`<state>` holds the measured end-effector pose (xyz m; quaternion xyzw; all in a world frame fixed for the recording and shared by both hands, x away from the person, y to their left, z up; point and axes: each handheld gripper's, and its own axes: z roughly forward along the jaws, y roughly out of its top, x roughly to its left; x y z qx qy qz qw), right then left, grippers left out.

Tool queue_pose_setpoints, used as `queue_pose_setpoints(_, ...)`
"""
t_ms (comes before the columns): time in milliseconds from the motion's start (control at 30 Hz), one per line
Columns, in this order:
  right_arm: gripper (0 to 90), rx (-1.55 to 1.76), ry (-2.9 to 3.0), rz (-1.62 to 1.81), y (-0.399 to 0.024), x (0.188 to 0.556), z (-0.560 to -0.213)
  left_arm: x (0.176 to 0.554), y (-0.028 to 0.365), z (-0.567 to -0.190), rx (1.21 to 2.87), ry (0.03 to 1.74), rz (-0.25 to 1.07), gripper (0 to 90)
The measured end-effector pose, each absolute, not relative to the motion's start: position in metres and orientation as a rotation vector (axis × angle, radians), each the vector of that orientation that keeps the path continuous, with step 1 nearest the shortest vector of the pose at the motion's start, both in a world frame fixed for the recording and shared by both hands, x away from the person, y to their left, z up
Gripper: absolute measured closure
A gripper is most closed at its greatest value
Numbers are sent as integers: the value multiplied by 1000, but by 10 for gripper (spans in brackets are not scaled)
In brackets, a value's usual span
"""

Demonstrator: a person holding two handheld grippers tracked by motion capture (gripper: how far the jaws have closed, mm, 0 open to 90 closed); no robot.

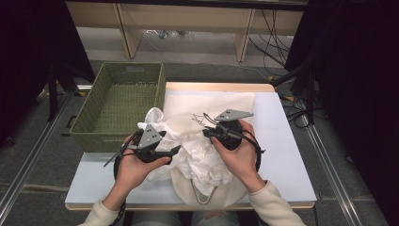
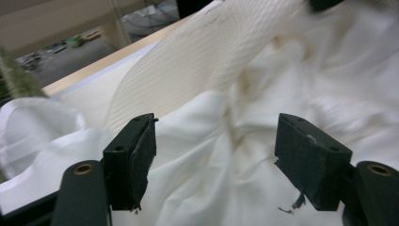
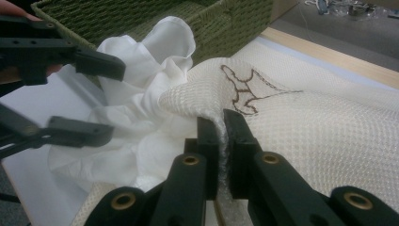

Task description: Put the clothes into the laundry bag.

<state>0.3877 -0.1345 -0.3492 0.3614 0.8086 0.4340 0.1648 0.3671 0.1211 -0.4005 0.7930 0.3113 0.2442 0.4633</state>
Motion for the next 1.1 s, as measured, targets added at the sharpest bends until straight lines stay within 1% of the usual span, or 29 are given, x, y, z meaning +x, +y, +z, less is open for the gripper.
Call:
queue_pose_setpoints(33, 867, 1030, 2304, 1237, -134, 388, -349, 371, 123, -403, 1992, 763, 620, 297)
queue_pose_setpoints(67, 867, 1019, 2305, 1236, -135, 388, -349, 377, 122, -412, 2047, 788, 606, 295)
queue_pose_setpoints(100, 866, 1020, 2306, 1236, -135, 388, -349, 377, 122, -412, 2047, 788, 606, 295)
queue_pose_setpoints(133, 866, 1032, 2307, 1236, -135, 388, -349, 385, 123, -423, 2133, 782, 620, 297)
queue_pose_setpoints(167, 866, 1029, 2309, 1237, -135, 387, -349, 386, 121, -429, 2163, 808, 607, 310)
queue_pose_setpoints(200, 866, 1030, 2308, 1237, -135, 388, -349, 388, 121, -434, 2185, 817, 600, 346)
queue_pose_setpoints(300, 866, 1018, 2310, 1236, -135, 388, -349, 390, 121, -443, 2220, 816, 578, 540)
queue_pose_setpoints(333, 866, 1033, 2312, 1238, -135, 388, -349, 390, 121, -445, 2220, 818, 565, 540)
queue_pose_setpoints(367, 866, 1026, 2312, 1237, -135, 388, -350, 388, 120, -447, 2200, 828, 544, 614)
queue_pose_setpoints(467, 867, 1051, 2314, 1236, -134, 388, -349, 384, 121, -440, 2194, 825, 537, 776)
queue_pose_setpoints(500, 867, 1052, 2313, 1235, -134, 388, -349, 382, 120, -438, 2163, 836, 525, 819)
queue_pose_setpoints(533, 867, 1034, 2305, 1226, -135, 388, -349, 381, 120, -433, 2149, 835, 524, 842)
queue_pose_setpoints(567, 867, 1064, 2308, 1233, -134, 386, -349, 378, 119, -429, 2122, 831, 507, 859)
queue_pose_setpoints(600, 867, 1045, 2308, 1237, -134, 387, -349, 372, 115, -421, 2064, 819, 453, 870)
queue_pose_setpoints(633, 867, 1045, 2308, 1237, -134, 387, -349, 372, 115, -421, 2064, 819, 453, 872)
queue_pose_setpoints(667, 868, 1039, 2310, 1235, -134, 387, -349, 367, 111, -414, 2019, 797, 405, 874)
queue_pose_setpoints(700, 868, 1039, 2310, 1235, -134, 387, -349, 367, 111, -414, 2019, 797, 405, 875)
queue_pose_setpoints(767, 870, 1044, 2307, 1239, -133, 387, -349, 362, 103, -408, 1946, 789, 366, 876)
queue_pose_setpoints(800, 871, 1047, 2307, 1240, -133, 387, -349, 361, 96, -401, 1903, 761, 370, 876)
queue_pose_setpoints(833, 871, 1047, 2307, 1240, -133, 387, -349, 361, 96, -401, 1903, 761, 370, 876)
queue_pose_setpoints(867, 872, 1054, 2308, 1254, -133, 386, -349, 363, 86, -399, 1889, 743, 386, 875)
queue_pose_setpoints(900, 872, 1054, 2308, 1254, -133, 386, -349, 363, 86, -399, 1889, 743, 386, 875)
queue_pose_setpoints(933, 874, 1058, 2308, 1264, -131, 384, -348, 367, 73, -400, 1895, 728, 387, 875)
queue_pose_setpoints(967, 874, 1058, 2308, 1264, -131, 384, -348, 367, 73, -400, 1895, 728, 387, 874)
queue_pose_setpoints(1033, 876, 1028, 2306, 1286, -128, 382, -349, 374, 61, -407, 1906, 712, 398, 874)
queue_pose_setpoints(1067, 876, 1052, 2323, 1280, -128, 381, -347, 386, 52, -418, 1930, 718, 433, 873)
queue_pose_setpoints(1100, 875, 1035, 2321, 1286, -127, 381, -348, 386, 52, -418, 1930, 718, 433, 872)
